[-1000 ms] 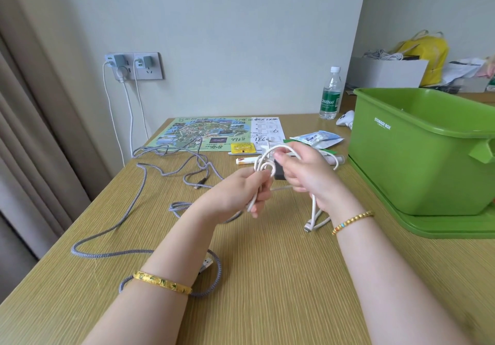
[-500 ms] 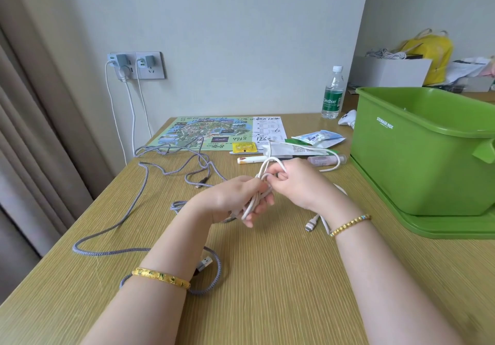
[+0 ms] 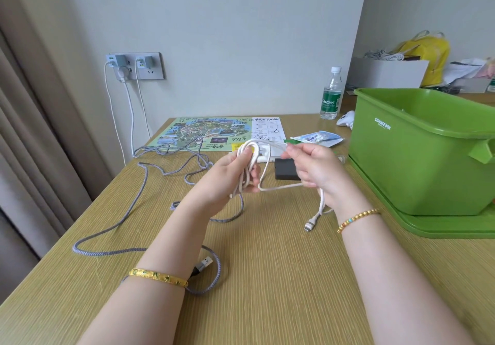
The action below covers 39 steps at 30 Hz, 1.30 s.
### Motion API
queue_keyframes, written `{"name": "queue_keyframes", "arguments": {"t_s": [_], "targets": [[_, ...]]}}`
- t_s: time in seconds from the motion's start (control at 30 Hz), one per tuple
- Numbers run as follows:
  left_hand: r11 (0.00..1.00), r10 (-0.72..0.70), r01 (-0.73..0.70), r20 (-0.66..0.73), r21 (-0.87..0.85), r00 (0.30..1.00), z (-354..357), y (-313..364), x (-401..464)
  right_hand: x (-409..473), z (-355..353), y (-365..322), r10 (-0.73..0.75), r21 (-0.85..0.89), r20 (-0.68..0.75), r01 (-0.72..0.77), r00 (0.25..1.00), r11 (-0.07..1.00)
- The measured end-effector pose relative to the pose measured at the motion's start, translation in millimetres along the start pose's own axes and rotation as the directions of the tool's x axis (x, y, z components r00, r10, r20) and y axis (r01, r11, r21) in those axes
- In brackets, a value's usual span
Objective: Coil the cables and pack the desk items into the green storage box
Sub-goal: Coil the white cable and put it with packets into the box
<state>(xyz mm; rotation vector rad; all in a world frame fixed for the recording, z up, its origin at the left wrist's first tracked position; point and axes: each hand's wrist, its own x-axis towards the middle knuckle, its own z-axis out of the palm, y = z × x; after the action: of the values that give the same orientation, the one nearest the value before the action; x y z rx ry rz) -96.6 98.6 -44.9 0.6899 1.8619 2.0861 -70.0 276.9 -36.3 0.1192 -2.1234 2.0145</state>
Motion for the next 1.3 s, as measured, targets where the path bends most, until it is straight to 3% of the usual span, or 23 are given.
{"name": "queue_keyframes", "arguments": {"t_s": [0.13, 0.27, 0.4, 0.6, 0.83, 1.0, 1.1, 1.2, 1.3], "targets": [[0.961, 0.003, -0.075, -0.261, -0.266, 0.965, 3, -2, 7, -2, 6, 5, 0.121, -0.075, 0.091, -0.115, 0.988, 0.991], [0.905, -0.007, -0.121, -0.299, -0.408, 0.954, 3, -3, 8, -6, 16, 11, 0.237, -0.222, 0.273, -0.179, 0.932, 0.959], [0.926, -0.016, -0.120, -0.354, -0.359, 0.935, 7, -6, 10, -7, 25, 14, 0.316, -0.310, 0.327, -0.216, 0.891, 0.926], [0.941, -0.019, -0.096, -0.333, -0.325, 0.943, 11, -7, 11, -8, 30, 16, 0.327, -0.360, 0.295, -0.212, 0.898, 0.909], [0.948, -0.101, -0.056, -0.461, -0.314, 0.882, 1, -3, 13, -6, 17, 13, 0.374, -0.390, 0.344, -0.231, 0.861, 0.891], [0.985, -0.127, 0.045, -0.532, -0.165, 0.837, 1, -5, 15, -1, -3, 6, 0.339, -0.184, 0.226, -0.302, 0.913, 0.935], [0.994, -0.110, 0.096, -0.530, -0.054, 0.841, 1, -7, 14, 0, -10, 0, 0.267, 0.116, 0.205, -0.295, 0.942, 0.949], [0.978, -0.088, 0.171, -0.508, 0.119, 0.857, -1, -9, 14, 0, -17, -6, 0.194, 0.450, 0.187, -0.259, 0.963, 0.855], [0.953, -0.090, 0.203, -0.430, 0.225, 0.899, -1, -10, 14, -1, -17, -8, 0.121, 0.597, 0.171, -0.201, 0.978, 0.777]]}}
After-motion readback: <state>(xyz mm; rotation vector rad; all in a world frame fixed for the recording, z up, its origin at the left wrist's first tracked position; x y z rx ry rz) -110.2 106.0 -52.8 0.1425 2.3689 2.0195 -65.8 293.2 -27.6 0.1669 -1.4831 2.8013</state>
